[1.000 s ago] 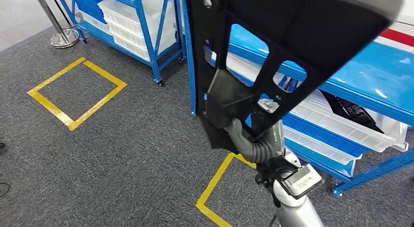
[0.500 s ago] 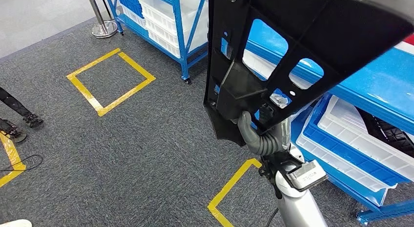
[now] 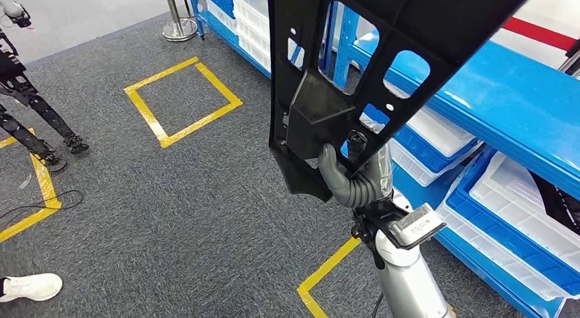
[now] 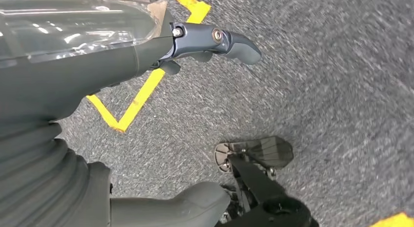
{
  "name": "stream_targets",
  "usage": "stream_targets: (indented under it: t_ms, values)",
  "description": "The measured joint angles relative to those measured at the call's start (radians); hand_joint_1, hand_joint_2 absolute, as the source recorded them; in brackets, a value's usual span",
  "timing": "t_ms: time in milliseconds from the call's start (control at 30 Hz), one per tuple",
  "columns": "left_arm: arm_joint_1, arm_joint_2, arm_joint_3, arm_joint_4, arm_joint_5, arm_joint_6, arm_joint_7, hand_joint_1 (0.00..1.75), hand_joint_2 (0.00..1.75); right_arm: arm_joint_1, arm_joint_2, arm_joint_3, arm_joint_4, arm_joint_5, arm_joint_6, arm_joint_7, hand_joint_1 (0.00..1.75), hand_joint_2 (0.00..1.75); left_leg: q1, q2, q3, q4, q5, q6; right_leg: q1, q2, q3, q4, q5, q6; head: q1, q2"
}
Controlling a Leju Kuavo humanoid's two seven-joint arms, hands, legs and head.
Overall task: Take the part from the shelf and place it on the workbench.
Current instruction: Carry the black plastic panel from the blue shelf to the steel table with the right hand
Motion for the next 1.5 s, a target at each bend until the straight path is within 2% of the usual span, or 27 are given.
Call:
stream_targets:
  t_ms: [33,100,167,233,267,333,400,467,533,567,633,700,767,800,833,900,967,1000,1067,1133,1233,1267,1300,1333,1400,1433,1500]
  values:
    - [0.000,0.000,0.003,0.000,0.001,0.001,-0.001,0.00,1.75,0.000,0.001,0.001,0.001,0.000,0.002,0.001,1.75,1.75,0.001,-0.010,0.002,-0.005,0.003,0.006,0.001,-0.004,0.000,0.000,-0.003,0.004,0.000,0.000]
    - [0.001,-0.001,0.006,0.000,0.001,0.002,-0.003,0.00,1.75,-0.001,0.002,0.002,0.001,-0.001,0.003,0.001,1.75,1.75,0.005,-0.029,0.009,-0.018,0.012,0.020,0.001,0.023,-0.010,0.030,-0.022,0.009,0.001,0.000]
    - [0.000,-0.002,0.008,0.000,0.001,0.002,-0.004,0.00,1.75,0.000,0.001,0.002,0.002,-0.001,0.003,0.001,1.75,1.75,0.008,-0.048,0.014,-0.025,0.018,0.028,-0.003,0.071,-0.058,0.136,-0.069,0.004,0.005,0.000]
    - [-0.001,-0.001,0.010,0.000,0.001,0.002,-0.005,0.00,1.75,0.002,-0.002,0.003,0.005,-0.002,0.003,0.001,1.75,1.75,0.008,-0.072,0.013,-0.025,0.018,0.030,-0.005,0.087,-0.125,0.262,-0.112,0.001,0.008,0.000]
    - [0.000,-0.001,0.010,0.000,0.001,0.002,-0.005,0.00,1.75,0.003,-0.004,0.003,0.007,-0.002,0.003,0.002,1.75,1.75,0.008,-0.085,0.013,-0.024,0.018,0.030,-0.005,0.089,-0.143,0.290,-0.115,0.006,0.008,0.000]
    - [0.001,-0.002,0.011,0.000,0.001,0.001,-0.005,0.00,1.75,0.005,-0.006,0.004,0.010,-0.002,0.003,0.002,1.75,1.75,0.008,-0.113,0.015,-0.022,0.017,0.028,-0.009,0.095,-0.121,0.225,-0.072,0.026,0.008,0.000]
    - [0.001,-0.003,0.011,0.000,0.000,0.000,-0.007,0.00,1.75,0.006,-0.007,0.006,0.010,-0.004,0.005,0.002,1.75,1.75,0.007,-0.138,0.013,-0.015,0.014,0.022,-0.018,0.123,-0.062,0.087,-0.012,0.040,0.008,0.000]
    - [0.002,-0.004,0.011,0.000,-0.001,-0.002,-0.010,0.00,1.75,0.009,-0.007,0.009,0.009,-0.006,0.007,0.004,1.75,1.75,0.005,-0.156,0.006,-0.008,0.011,0.012,-0.021,0.141,-0.032,0.020,0.015,0.032,0.007,0.000]
    - [0.005,-0.003,0.011,0.000,-0.003,-0.003,-0.014,0.00,1.75,0.012,-0.007,0.012,0.009,-0.007,0.010,0.006,1.75,1.75,0.009,-0.169,0.001,-0.008,0.012,0.000,-0.019,0.130,-0.030,0.014,0.019,0.016,0.007,0.000]
    - [0.007,-0.002,0.011,0.000,-0.003,-0.003,-0.016,0.00,1.75,0.013,-0.006,0.014,0.009,-0.008,0.011,0.006,1.75,1.75,0.011,-0.160,-0.002,-0.003,0.009,-0.005,-0.019,0.123,-0.028,0.012,0.022,0.009,0.007,0.000]
    - [0.008,-0.002,0.011,0.000,-0.003,-0.003,-0.022,0.00,1.75,0.013,-0.005,0.017,0.008,-0.008,0.015,0.006,1.75,1.75,0.013,-0.113,-0.027,0.049,-0.024,-0.016,-0.021,0.105,-0.024,0.008,0.024,-0.006,0.002,0.000]
    - [0.007,-0.003,0.011,0.000,-0.002,-0.005,-0.028,0.00,1.75,0.015,-0.006,0.018,0.008,-0.008,0.018,0.006,1.75,1.75,0.016,-0.065,-0.085,0.170,-0.086,-0.024,-0.017,0.086,-0.022,0.008,0.021,-0.016,-0.002,0.000]
    - [0.007,-0.003,0.011,0.000,0.003,-0.009,-0.038,0.00,1.75,0.020,-0.007,0.019,0.009,-0.011,0.019,0.006,1.75,1.75,0.019,-0.053,-0.137,0.268,-0.117,-0.029,-0.012,0.064,-0.022,0.008,0.019,-0.021,-0.002,0.000]
    - [0.007,-0.003,0.011,0.000,0.006,-0.011,-0.044,0.00,1.75,0.022,-0.007,0.021,0.009,-0.012,0.020,0.006,1.75,1.75,0.019,-0.050,-0.138,0.267,-0.107,-0.028,-0.011,0.054,-0.021,0.008,0.017,-0.022,-0.002,0.000]
    - [0.007,-0.003,0.012,0.000,0.010,-0.012,-0.050,0.00,1.75,0.023,-0.007,0.023,0.009,-0.013,0.020,0.006,1.75,1.75,0.019,-0.045,-0.119,0.228,-0.081,-0.026,-0.010,0.044,-0.020,0.008,0.016,-0.023,-0.002,0.000]
    - [0.007,-0.002,0.015,0.000,0.017,-0.012,-0.058,0.00,1.75,0.023,-0.007,0.030,0.009,-0.014,0.021,0.006,1.75,1.75,0.013,-0.014,-0.047,0.094,-0.024,-0.016,-0.006,0.028,-0.015,0.008,0.011,-0.021,-0.002,0.000]
    - [0.005,-0.002,0.021,0.000,0.021,-0.010,-0.064,0.00,1.75,0.023,-0.007,0.035,0.009,-0.016,0.021,0.005,1.75,1.75,0.004,0.008,-0.003,0.012,-0.002,-0.004,0.000,0.015,-0.012,0.008,0.006,-0.015,-0.002,0.000]
    - [0.005,-0.002,0.024,0.000,0.022,-0.010,-0.067,0.00,1.75,0.023,-0.007,0.038,0.009,-0.018,0.021,0.005,1.75,1.75,-0.001,0.007,-0.001,0.003,-0.003,0.001,0.002,0.008,-0.011,0.007,0.004,-0.011,-0.001,0.000]
    - [0.006,-0.001,0.030,0.000,0.023,-0.009,-0.072,0.00,1.75,0.022,-0.007,0.041,0.009,-0.023,0.022,0.004,1.75,1.75,0.000,-0.014,0.002,-0.007,0.003,0.010,0.002,-0.002,-0.010,0.007,0.000,-0.003,-0.002,0.000]
    - [0.006,-0.001,0.034,0.000,0.023,-0.013,-0.073,0.00,1.75,0.022,-0.008,0.043,0.009,-0.026,0.020,0.003,1.75,1.75,0.005,-0.033,0.012,-0.023,0.013,0.021,0.000,0.029,-0.024,0.047,-0.025,0.000,-0.001,0.000]
    - [0.004,0.000,0.035,0.000,0.021,-0.025,-0.073,0.00,1.75,0.032,-0.016,0.046,0.009,-0.027,0.006,-0.001,1.75,1.75,0.009,-0.067,0.017,-0.030,0.018,0.030,-0.007,0.084,-0.115,0.237,-0.102,-0.007,0.004,0.000]
    - [0.003,0.000,0.035,0.000,0.020,-0.028,-0.071,0.00,1.75,0.039,-0.020,0.048,0.009,-0.027,0.000,-0.002,1.75,1.75,0.009,-0.080,0.017,-0.029,0.018,0.030,-0.010,0.088,-0.141,0.286,-0.115,-0.004,0.006,0.000]
    - [0.004,0.000,0.035,0.000,0.019,-0.031,-0.069,0.00,1.75,0.046,-0.023,0.049,0.009,-0.027,-0.004,-0.003,1.75,1.75,0.010,-0.095,0.017,-0.029,0.018,0.029,-0.014,0.090,-0.150,0.297,-0.111,0.004,0.006,0.000]
    - [0.004,0.000,0.035,0.000,0.019,-0.032,-0.067,0.00,1.75,0.051,-0.027,0.052,0.009,-0.027,-0.007,-0.004,1.75,1.75,0.011,-0.108,0.018,-0.027,0.017,0.028,-0.018,0.093,-0.139,0.265,-0.090,0.015,0.006,0.000]
    - [0.005,0.001,0.035,0.000,0.019,-0.031,-0.065,0.00,1.75,0.053,-0.032,0.058,0.009,-0.032,-0.013,-0.007,1.75,1.75,0.013,-0.134,0.016,-0.018,0.013,0.020,-0.030,0.119,-0.082,0.129,-0.029,0.040,0.007,0.000]
    - [0.004,0.001,0.036,0.000,0.019,-0.028,-0.065,0.00,1.75,0.052,-0.034,0.062,0.009,-0.037,-0.015,-0.010,1.75,1.75,0.013,-0.145,0.012,-0.011,0.009,0.014,-0.035,0.134,-0.056,0.072,-0.006,0.043,0.008,0.000]
    - [0.005,0.002,0.036,0.000,0.020,-0.020,-0.066,0.00,1.75,0.050,-0.037,0.069,0.009,-0.048,-0.020,-0.015,1.75,1.75,0.013,-0.162,0.003,-0.003,0.005,0.000,-0.035,0.149,-0.036,0.027,0.011,0.034,0.007,0.000]
